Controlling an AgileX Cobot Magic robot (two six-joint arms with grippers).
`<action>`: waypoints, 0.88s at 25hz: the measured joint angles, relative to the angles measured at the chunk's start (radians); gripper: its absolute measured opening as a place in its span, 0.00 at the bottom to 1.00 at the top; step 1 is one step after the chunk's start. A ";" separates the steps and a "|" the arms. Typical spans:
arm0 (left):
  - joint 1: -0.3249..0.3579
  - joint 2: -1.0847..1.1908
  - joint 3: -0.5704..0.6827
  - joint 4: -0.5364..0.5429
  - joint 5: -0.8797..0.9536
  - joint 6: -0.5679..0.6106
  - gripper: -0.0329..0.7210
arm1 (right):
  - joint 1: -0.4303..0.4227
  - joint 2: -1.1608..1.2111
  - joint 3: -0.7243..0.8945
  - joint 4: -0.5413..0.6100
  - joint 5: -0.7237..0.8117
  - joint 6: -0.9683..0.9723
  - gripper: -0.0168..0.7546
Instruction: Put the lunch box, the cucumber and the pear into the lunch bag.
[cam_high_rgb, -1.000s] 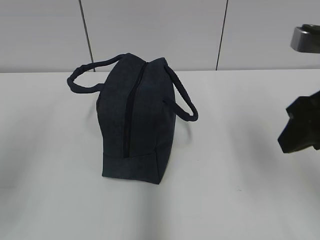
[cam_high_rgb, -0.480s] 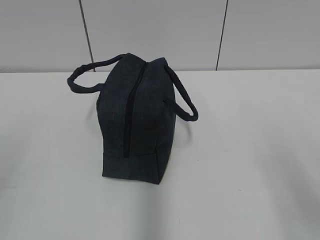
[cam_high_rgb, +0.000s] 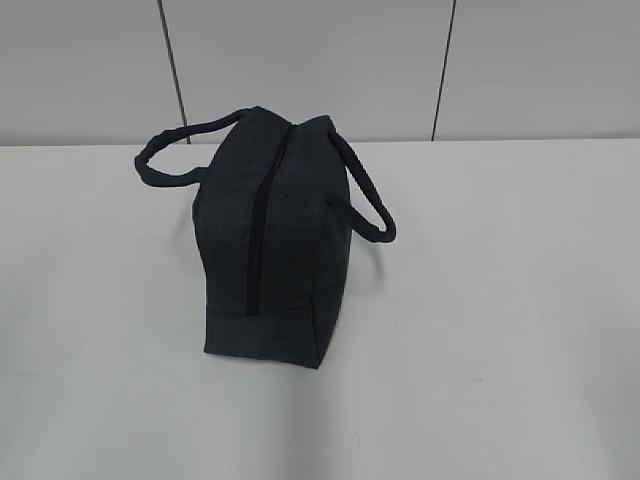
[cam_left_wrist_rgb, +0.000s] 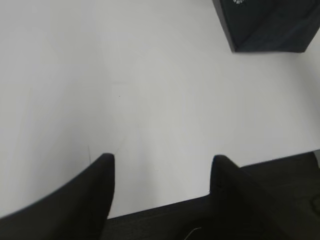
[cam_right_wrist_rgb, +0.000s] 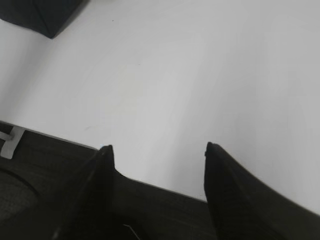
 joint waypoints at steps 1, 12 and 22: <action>0.000 0.000 0.001 0.001 -0.004 0.001 0.61 | 0.000 -0.016 0.015 0.000 -0.014 0.000 0.57; 0.000 -0.005 0.003 -0.009 -0.010 0.034 0.61 | 0.000 -0.028 0.028 -0.012 -0.036 0.000 0.57; 0.051 -0.044 0.004 -0.013 -0.012 0.034 0.61 | -0.024 -0.028 0.028 -0.012 -0.039 0.000 0.57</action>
